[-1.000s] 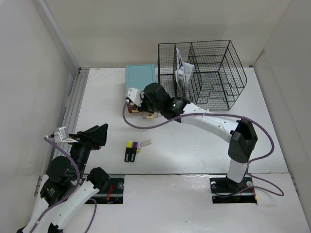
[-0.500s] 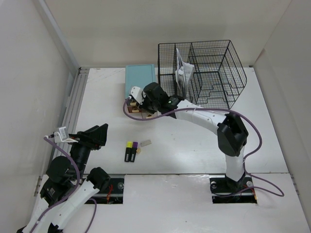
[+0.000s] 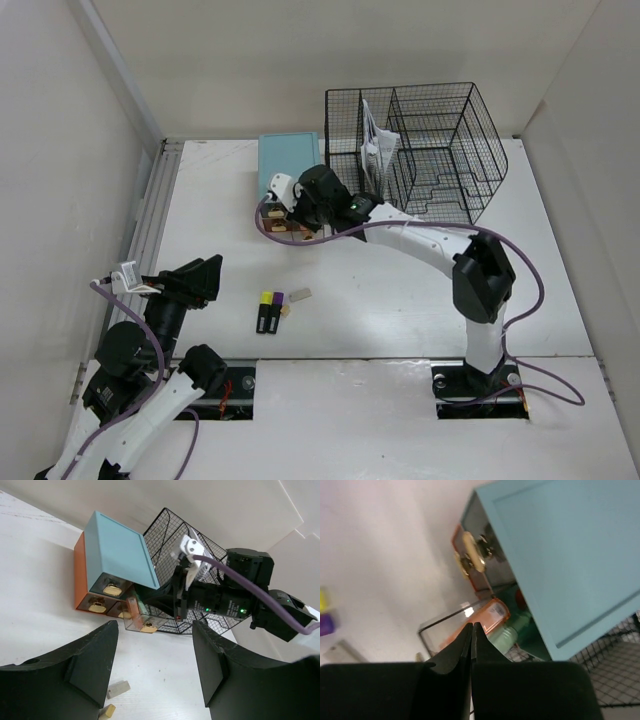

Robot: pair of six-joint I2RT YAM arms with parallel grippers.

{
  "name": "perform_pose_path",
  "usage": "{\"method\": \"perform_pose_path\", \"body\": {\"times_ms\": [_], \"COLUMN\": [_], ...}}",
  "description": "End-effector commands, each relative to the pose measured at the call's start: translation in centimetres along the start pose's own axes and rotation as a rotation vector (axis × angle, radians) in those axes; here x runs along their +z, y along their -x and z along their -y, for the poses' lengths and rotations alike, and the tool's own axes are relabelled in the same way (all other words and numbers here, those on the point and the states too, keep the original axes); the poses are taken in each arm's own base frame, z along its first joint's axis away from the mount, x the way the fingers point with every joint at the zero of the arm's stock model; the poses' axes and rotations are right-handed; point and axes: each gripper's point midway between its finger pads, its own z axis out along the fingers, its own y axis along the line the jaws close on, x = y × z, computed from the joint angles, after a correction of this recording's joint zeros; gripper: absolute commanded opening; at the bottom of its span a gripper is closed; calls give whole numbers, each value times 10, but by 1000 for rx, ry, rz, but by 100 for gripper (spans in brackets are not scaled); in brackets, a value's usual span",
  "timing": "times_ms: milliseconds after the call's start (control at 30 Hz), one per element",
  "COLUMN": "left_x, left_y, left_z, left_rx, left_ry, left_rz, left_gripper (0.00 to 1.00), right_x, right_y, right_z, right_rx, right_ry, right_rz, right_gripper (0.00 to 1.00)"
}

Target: Organize the desk

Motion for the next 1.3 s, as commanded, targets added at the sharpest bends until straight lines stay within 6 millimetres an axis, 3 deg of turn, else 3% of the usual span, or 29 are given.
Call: {"method": "perform_pose_path", "body": {"times_ms": [0, 100, 167, 200, 233, 267, 300, 367, 400, 500, 600, 633, 667, 700, 733, 833, 900, 1033, 1067, 1167, 1200, 1267], "left_x": [-13, -13, -13, -13, -13, -13, -13, -13, -13, -13, -13, -12, -12, -12, -12, -12, -12, -12, -12, -12, -12, -12], "left_y": [18, 18, 18, 18, 18, 18, 18, 18, 18, 18, 18, 18, 18, 18, 18, 18, 18, 18, 18, 18, 18, 18], "left_z": [5, 5, 5, 5, 5, 5, 5, 5, 5, 5, 5, 4, 4, 4, 4, 4, 4, 4, 4, 4, 4, 4], "left_rx": [-52, -52, -52, -52, -52, -52, -52, -52, -52, -52, -52, -53, -53, -53, -53, -53, -53, -53, -53, -53, -53, -53], "left_ry": [-58, -58, -58, -58, -58, -58, -58, -58, -58, -58, -58, -51, -51, -51, -51, -51, -51, -51, -51, -51, -51, -51], "left_rz": [71, 71, 71, 71, 71, 71, 71, 71, 71, 71, 71, 77, 77, 77, 77, 77, 77, 77, 77, 77, 77, 77], "left_gripper": [58, 58, 58, 58, 58, 58, 58, 58, 58, 58, 58, 58, 58, 58, 58, 58, 58, 58, 58, 58, 58, 58], "right_x": [-35, -50, -64, -69, -76, -81, -66, -70, -61, -48, -28, -27, -18, -6, -3, 4, 10, 18, 19, 33, 31, 45], "right_y": [48, 50, 40, 37, 13, 24, 2, -21, -26, -35, -26, -29, -34, -19, -28, -14, -20, -14, -5, -18, -9, -19], "right_z": [1, -21, -40, -60, -71, -67, -78, -93, -95, -102, -90, -86, -71, -61, -63, -31, -17, -4, 2, 19, 22, 27], "right_rx": [18, -13, -69, -59, -2, -118, -101, -65, -93, -108, -138, -76, -71, -83, -40, -34, -8, -3, -8, 0, 15, 9], "right_ry": [121, 348, 533, 703, 809, 839, 912, 1003, 1003, 969, 813, 760, 657, 563, 520, 282, 167, 12, -34, -239, -249, -311], "right_rz": [194, 288, 341, 392, 317, 372, 312, 189, 159, 99, 90, 54, 15, 64, 31, 52, 12, 6, 32, -48, -28, -76], "right_gripper": [0, 0, 0, 0, 0, 0, 0, 0, 0, 0, 0, 0, 0, 0, 0, 0, 0, 0, 0, 0, 0, 0]}}
